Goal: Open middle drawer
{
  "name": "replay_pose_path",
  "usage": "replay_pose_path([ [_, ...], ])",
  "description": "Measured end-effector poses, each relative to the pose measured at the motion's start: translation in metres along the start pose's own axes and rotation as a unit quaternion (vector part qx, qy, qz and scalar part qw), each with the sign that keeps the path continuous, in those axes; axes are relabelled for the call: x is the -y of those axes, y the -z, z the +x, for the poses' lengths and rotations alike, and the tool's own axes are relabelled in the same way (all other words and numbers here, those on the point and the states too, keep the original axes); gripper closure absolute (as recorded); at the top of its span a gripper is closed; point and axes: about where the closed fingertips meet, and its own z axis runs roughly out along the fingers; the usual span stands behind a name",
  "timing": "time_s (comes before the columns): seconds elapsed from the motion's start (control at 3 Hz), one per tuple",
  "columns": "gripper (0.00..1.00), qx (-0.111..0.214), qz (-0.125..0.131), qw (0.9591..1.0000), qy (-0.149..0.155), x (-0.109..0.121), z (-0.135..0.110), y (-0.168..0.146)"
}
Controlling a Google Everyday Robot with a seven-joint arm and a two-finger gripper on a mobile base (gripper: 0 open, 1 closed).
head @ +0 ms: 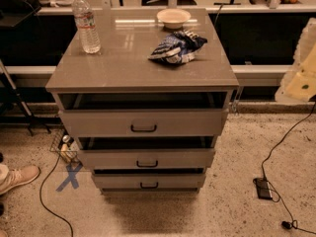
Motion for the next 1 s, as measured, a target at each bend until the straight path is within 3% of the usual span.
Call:
replay_pose_path([
  [0.33,0.00,0.000,0.000,1.0000,0.000,0.000,0.000,0.000],
  [0.67,0.00,0.016,-0.020,0.9987,-0.044,-0.021,0.016,-0.012],
  [1.0,0.00,0.048,-0.052,0.9886,-0.133,-0.059,0.058,-0.046],
])
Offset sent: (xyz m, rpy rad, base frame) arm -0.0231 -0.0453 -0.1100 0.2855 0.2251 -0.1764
